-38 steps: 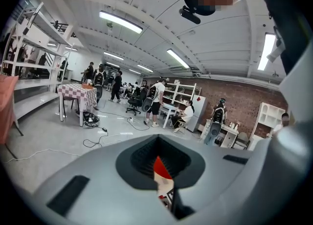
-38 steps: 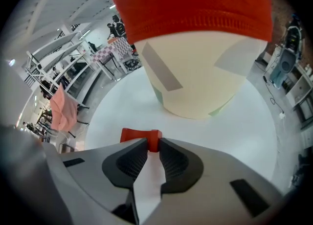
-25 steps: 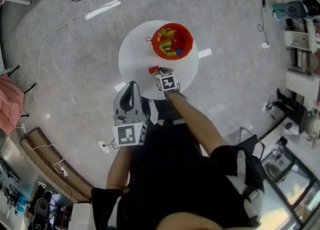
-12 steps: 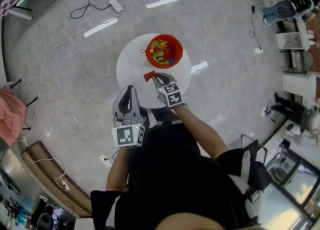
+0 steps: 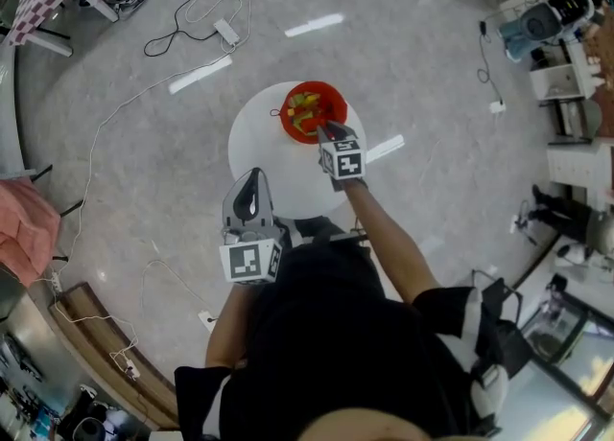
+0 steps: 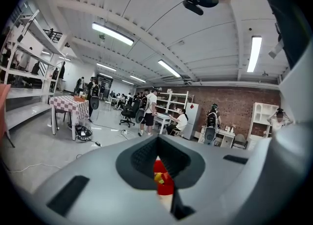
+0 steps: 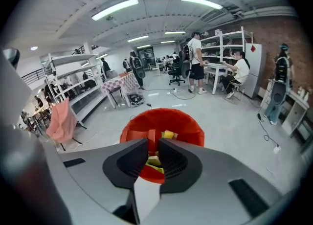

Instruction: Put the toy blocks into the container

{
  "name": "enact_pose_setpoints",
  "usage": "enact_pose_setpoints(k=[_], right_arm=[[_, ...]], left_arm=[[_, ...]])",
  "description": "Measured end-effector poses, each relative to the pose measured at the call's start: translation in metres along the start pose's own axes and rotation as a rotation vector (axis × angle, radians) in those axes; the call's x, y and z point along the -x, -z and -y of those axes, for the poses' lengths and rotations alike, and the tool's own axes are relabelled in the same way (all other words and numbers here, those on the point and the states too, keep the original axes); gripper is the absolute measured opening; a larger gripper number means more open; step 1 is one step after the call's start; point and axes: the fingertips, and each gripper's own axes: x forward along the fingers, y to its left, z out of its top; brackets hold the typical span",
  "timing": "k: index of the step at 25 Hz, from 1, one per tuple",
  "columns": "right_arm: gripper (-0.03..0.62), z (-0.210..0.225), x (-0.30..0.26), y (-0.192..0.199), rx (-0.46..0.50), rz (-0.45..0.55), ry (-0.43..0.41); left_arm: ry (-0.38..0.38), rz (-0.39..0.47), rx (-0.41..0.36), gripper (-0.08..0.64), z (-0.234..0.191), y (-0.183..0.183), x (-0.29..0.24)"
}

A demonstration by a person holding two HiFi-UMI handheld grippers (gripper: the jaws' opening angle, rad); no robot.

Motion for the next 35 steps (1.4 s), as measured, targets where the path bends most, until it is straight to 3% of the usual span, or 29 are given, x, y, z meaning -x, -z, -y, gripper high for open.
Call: enact_pose_setpoints(k=[8,15,20,24,30,35], right_arm=[[0.063,0.023,-0.020,0.027,-0.003,-0.139,0.080],[0.063,0.019,-0.008,0.019,-0.043,-0.087,0.055],[0.063,0.002,0.029,-0.003,-0.056,0.018,-0.016],[-0.001,-0.009,0.073,-0.029,-0.052,0.155,-0.017],[-0.003,-0.030,0.141,-0.063,-0.045,0.374,-0.039],[-0.003,-0.058,0.194,-0.062,-0.012,0.475,-0.066]], left_arm=[[-0.012,-0.011,-0.002,-0.006,0.001,0.005,0.004],[-0.010,-0.005,-0.002,-0.007,0.006,0.005,0.008],[-0.005,0.010,-0.007,-0.008,0.009,0.002,0.011],[0.010,0.028,-0.015,-0.008,0.015,-0.003,0.010],[0.033,0.048,-0.031,-0.008,0.023,-0.009,0.013],[0.052,0.038,-0.047,-0.008,0.030,-0.005,0.016]])
